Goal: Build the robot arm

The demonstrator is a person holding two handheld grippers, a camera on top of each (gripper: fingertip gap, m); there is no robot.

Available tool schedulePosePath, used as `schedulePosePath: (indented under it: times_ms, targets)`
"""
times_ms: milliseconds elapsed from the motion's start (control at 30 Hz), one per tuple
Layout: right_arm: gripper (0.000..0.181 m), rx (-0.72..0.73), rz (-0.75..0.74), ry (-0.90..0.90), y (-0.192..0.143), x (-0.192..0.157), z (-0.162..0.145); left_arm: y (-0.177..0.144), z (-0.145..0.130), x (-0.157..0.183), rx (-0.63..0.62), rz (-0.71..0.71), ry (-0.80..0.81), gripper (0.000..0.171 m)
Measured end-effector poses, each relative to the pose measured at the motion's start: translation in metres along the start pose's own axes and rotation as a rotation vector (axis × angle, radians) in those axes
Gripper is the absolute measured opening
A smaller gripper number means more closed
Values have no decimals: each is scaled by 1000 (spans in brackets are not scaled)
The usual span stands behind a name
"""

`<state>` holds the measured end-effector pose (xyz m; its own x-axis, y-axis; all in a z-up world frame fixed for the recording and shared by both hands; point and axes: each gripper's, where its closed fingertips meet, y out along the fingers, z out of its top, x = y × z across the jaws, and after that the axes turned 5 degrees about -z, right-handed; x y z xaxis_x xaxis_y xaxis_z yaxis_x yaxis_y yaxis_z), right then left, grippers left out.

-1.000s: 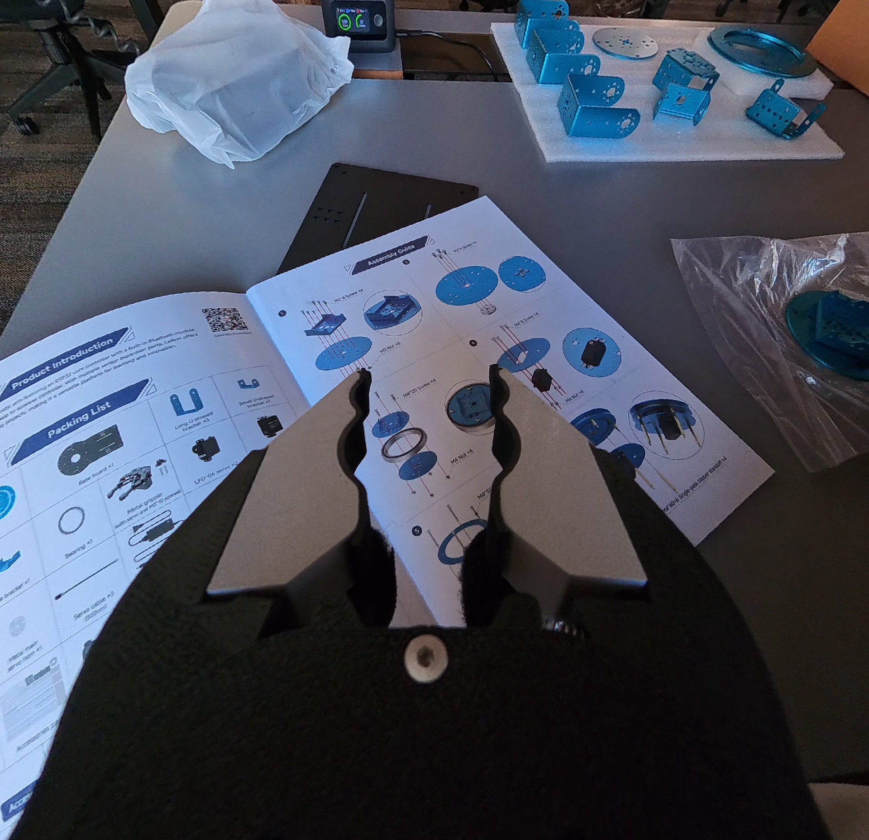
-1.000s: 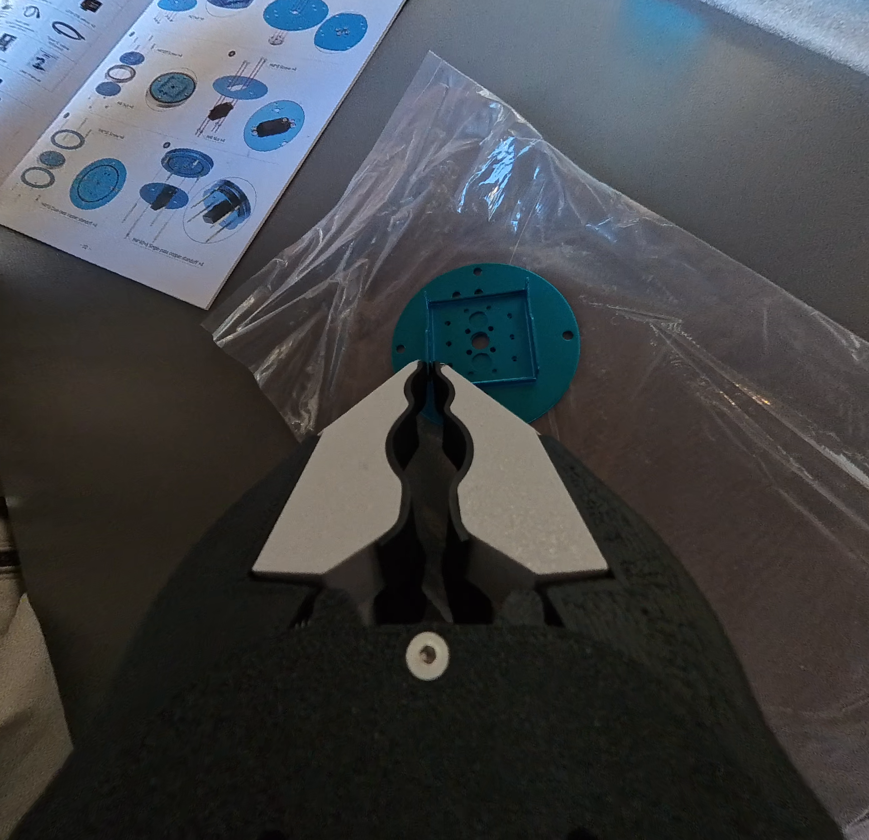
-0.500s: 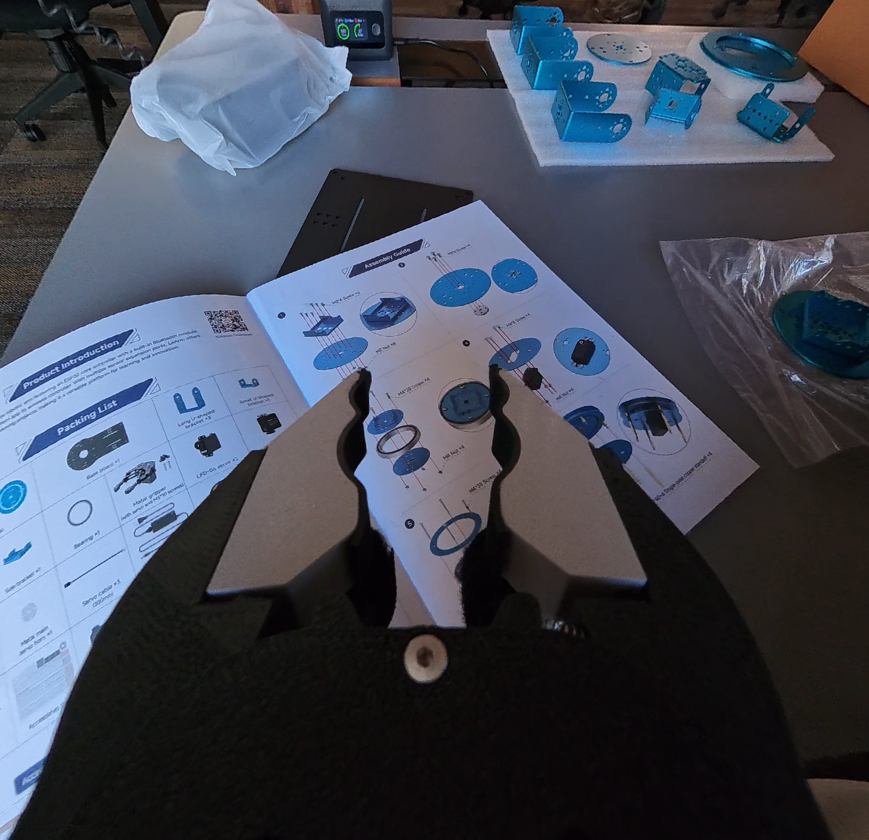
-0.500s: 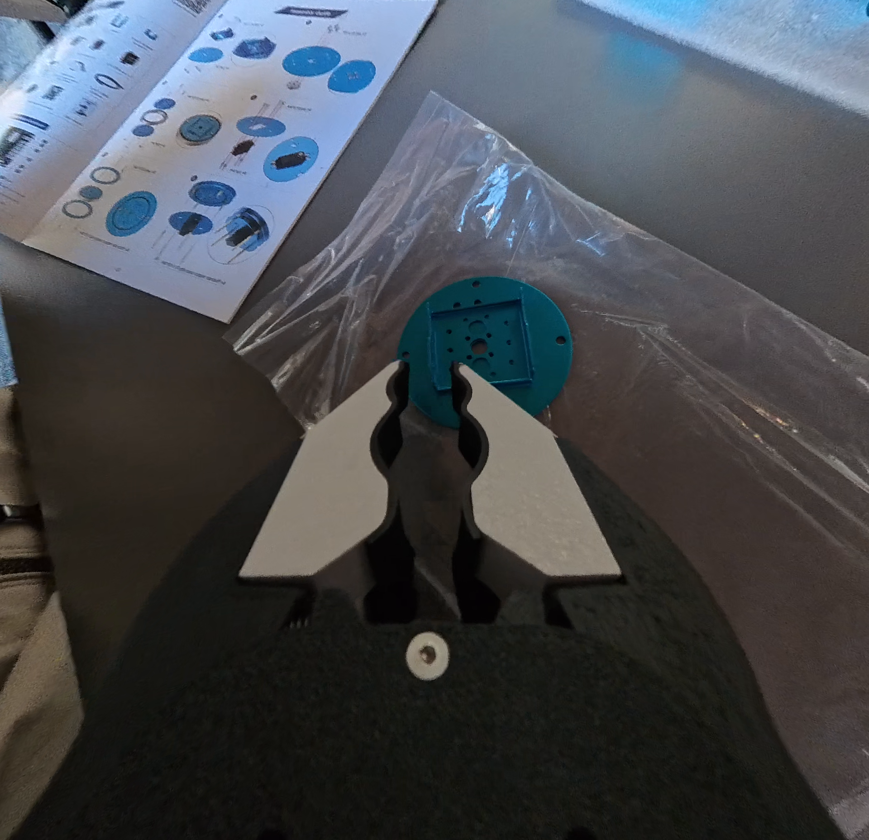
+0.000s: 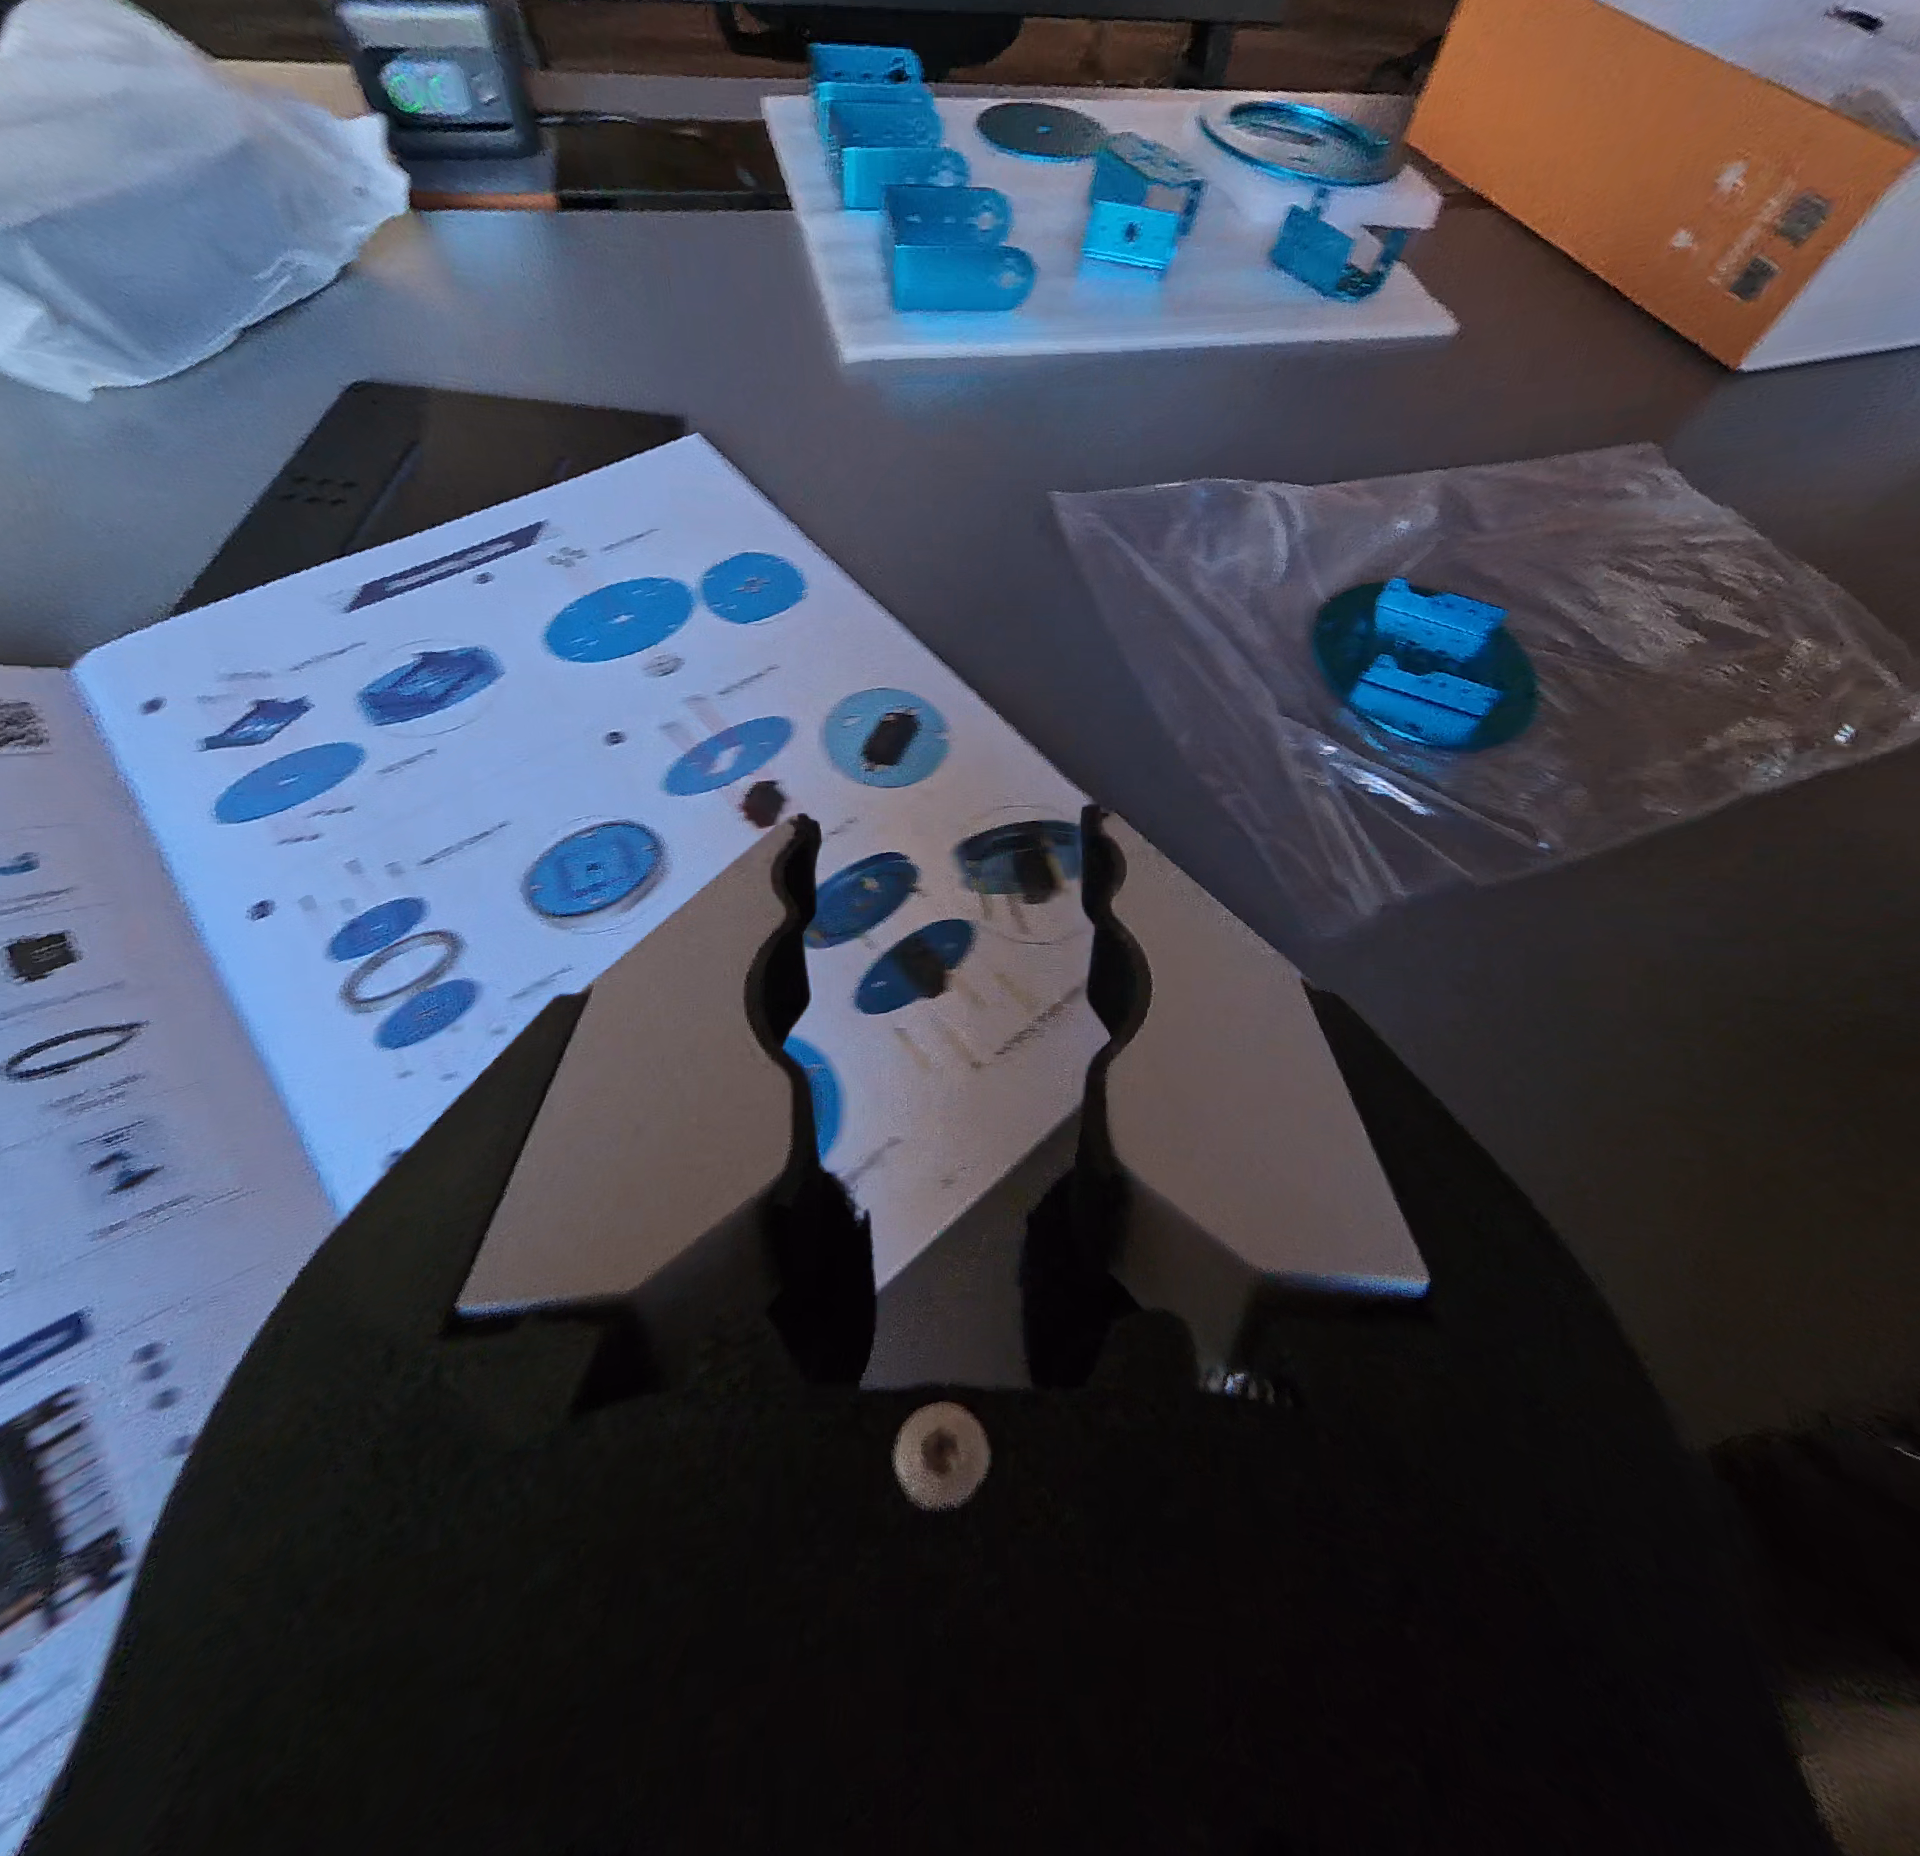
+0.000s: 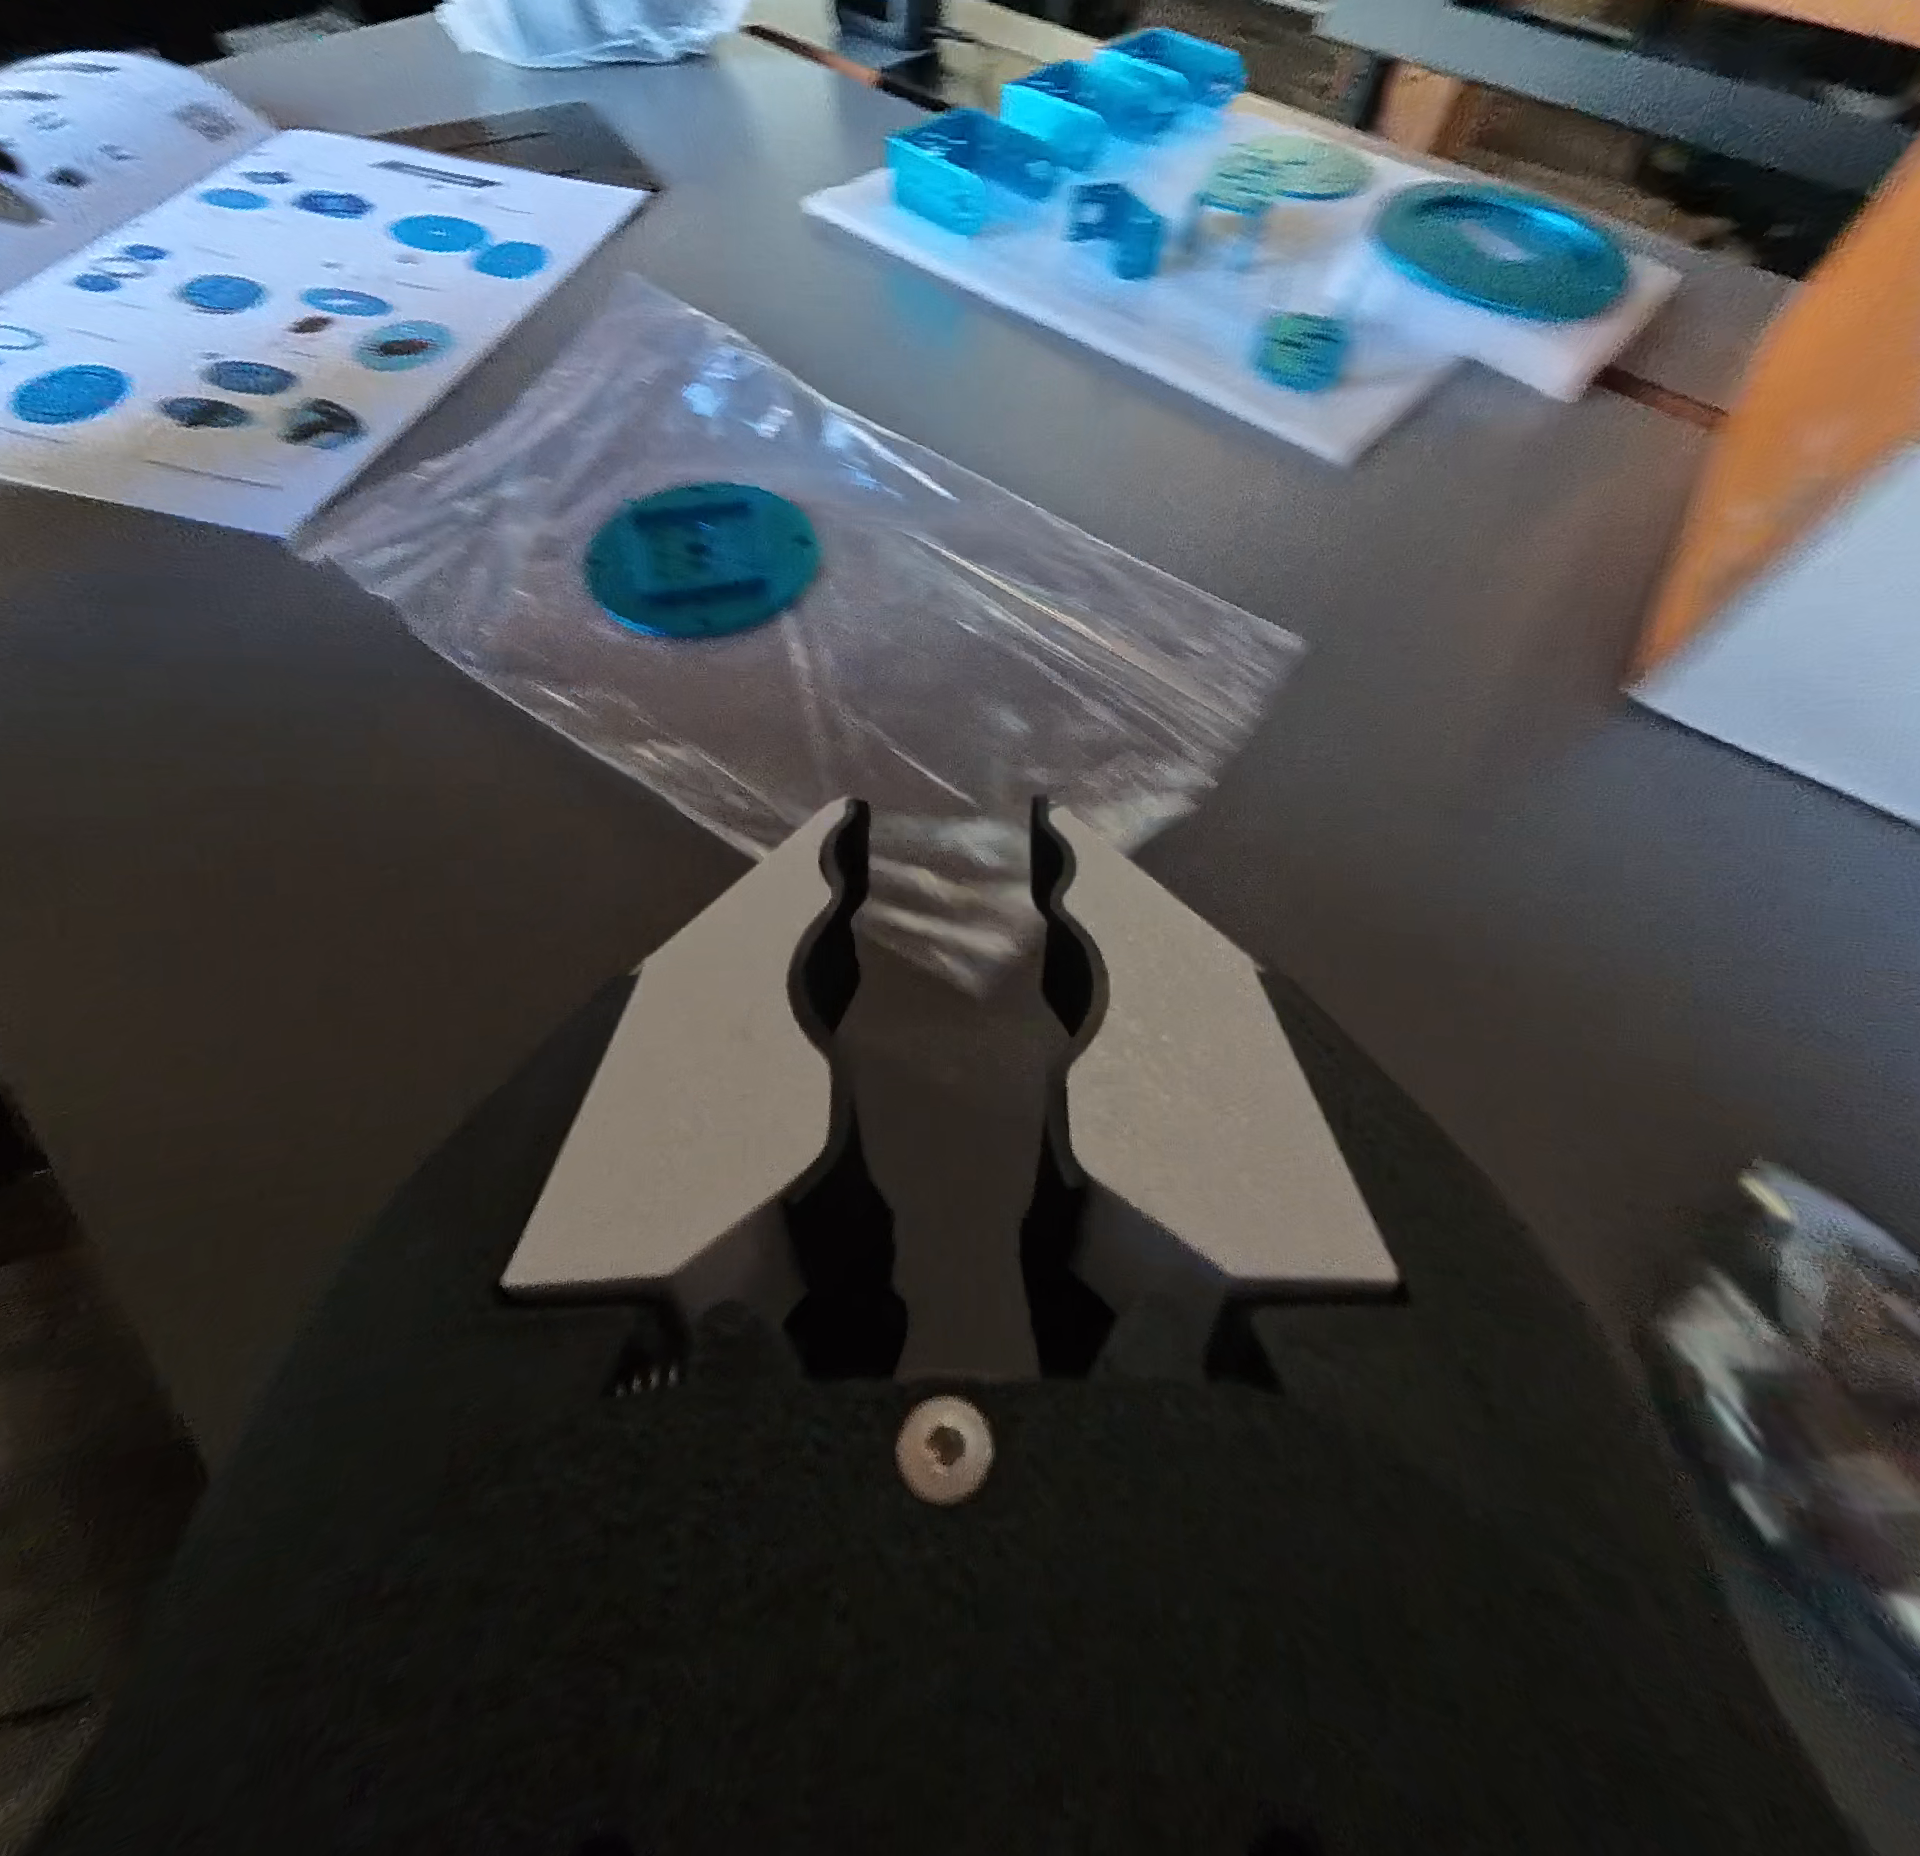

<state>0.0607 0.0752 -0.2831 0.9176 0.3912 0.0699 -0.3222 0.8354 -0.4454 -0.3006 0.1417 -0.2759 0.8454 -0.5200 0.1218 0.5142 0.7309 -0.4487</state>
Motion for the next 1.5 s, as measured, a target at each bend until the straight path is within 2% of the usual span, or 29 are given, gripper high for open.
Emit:
schedulePosePath:
  times_ms: [267,367,467,533,667,767,833,867,933,1000,1100,1200,1267,1400,1500]
  targets:
    - [30,0,-210,146,-136,125,-64,7,-7,104,11,-87,96,50]
    - [34,-97,-239,131,-176,167,-103,3,-13,141,27,-92,107,50]
    - [46,-198,-183,181,-196,191,-143,-1,-20,174,31,-85,110,50]
    - [46,-232,-178,166,-195,206,-159,-3,-24,196,31,-88,114,50]
    - [45,-255,-126,87,-183,215,-165,-4,-28,236,25,-101,134,50]
    - [39,-170,-119,31,-182,241,-132,-6,-30,258,6,-98,140,50]
    - [33,-120,-128,2,-178,273,-105,-9,-30,270,4,-98,133,50]
    - [37,-128,-140,-5,-171,293,-99,-10,-30,276,2,-99,129,50]
    - [48,-257,-138,10,-149,327,-102,-11,-30,287,8,-96,126,50]
    - [66,-409,-56,67,-123,329,-108,-12,-30,295,14,-87,129,51]
    - [66,-547,-102,-12,-92,339,-117,-12,-26,302,26,-75,134,50]
    - [67,-691,-87,22,-76,345,-137,-10,-19,303,30,-81,141,50]
    - [48,-676,-84,29,-72,350,-134,-9,-12,301,36,-83,156,50]
    - [38,-659,-98,-124,-71,351,-129,2,-3,300,27,-136,176,50]
    - [34,-522,-167,-256,-67,351,-102,26,8,315,32,-280,155,50]
